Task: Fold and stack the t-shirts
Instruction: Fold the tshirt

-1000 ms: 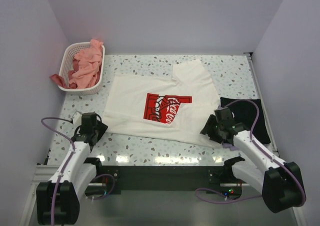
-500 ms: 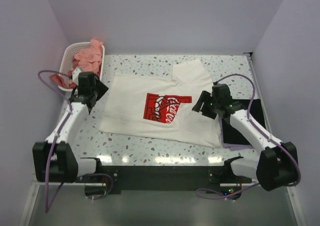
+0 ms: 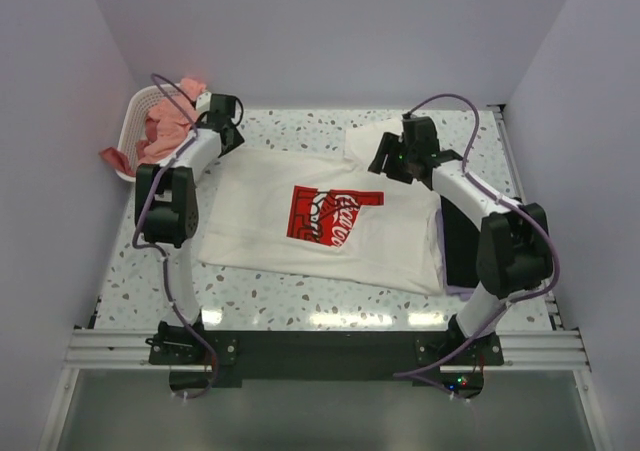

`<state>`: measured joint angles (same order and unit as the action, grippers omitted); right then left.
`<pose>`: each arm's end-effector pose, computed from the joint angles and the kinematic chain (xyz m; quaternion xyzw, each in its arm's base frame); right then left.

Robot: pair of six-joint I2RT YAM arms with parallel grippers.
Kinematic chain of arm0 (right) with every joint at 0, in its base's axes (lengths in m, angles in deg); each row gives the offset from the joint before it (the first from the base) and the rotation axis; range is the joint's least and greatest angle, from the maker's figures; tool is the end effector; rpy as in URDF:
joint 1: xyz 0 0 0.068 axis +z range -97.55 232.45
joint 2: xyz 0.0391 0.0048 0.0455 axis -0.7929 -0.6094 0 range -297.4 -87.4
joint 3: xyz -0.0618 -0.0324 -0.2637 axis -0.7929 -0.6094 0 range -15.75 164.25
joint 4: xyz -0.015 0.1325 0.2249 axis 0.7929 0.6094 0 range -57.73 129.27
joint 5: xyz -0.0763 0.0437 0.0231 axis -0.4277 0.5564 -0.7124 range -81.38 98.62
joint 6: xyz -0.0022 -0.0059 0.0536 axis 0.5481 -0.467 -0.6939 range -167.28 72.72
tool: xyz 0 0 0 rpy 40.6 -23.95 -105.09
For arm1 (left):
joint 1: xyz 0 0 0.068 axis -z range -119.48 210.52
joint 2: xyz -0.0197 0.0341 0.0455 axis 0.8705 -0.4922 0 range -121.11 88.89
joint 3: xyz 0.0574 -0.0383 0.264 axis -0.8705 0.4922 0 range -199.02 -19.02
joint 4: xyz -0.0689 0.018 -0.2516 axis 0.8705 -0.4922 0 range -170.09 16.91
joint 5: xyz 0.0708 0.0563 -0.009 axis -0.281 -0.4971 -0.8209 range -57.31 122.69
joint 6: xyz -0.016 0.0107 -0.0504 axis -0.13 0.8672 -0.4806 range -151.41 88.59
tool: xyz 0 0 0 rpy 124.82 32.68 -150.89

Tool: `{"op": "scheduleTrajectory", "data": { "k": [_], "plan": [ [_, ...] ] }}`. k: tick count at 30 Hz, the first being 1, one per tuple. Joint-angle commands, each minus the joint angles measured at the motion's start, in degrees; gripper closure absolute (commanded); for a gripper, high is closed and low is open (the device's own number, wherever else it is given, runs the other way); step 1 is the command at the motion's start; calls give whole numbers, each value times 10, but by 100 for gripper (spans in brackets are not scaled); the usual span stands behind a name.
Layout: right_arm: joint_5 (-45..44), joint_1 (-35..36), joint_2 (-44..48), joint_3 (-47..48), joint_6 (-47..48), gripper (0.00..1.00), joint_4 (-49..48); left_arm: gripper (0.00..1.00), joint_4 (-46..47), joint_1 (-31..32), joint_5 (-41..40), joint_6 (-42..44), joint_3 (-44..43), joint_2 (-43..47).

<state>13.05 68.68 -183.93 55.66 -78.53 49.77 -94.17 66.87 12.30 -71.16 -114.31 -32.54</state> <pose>0.3621 0.1084 0.2519 0.1043 0.9092 0.1940 0.3533 0.4754 -0.0405 0.2059 -0.3251 0.8592 0.0111 0.3948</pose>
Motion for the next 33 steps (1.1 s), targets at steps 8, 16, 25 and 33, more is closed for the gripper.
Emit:
{"op": "scheduleTrajectory", "data": {
  "k": [8,16,25,33],
  "plan": [
    [15,-20,-87,98,27,39,-20,59,-43,2,-42,15,-160,-99],
    [46,-44,-126,119,14,39,-32,62,-44,10,-57,1,-159,-119],
    [66,-52,-144,121,7,39,-45,64,-55,15,-74,-5,-181,-149],
    [76,-65,-171,121,1,39,-54,77,-55,15,-80,5,-188,-159]
  ]
}}
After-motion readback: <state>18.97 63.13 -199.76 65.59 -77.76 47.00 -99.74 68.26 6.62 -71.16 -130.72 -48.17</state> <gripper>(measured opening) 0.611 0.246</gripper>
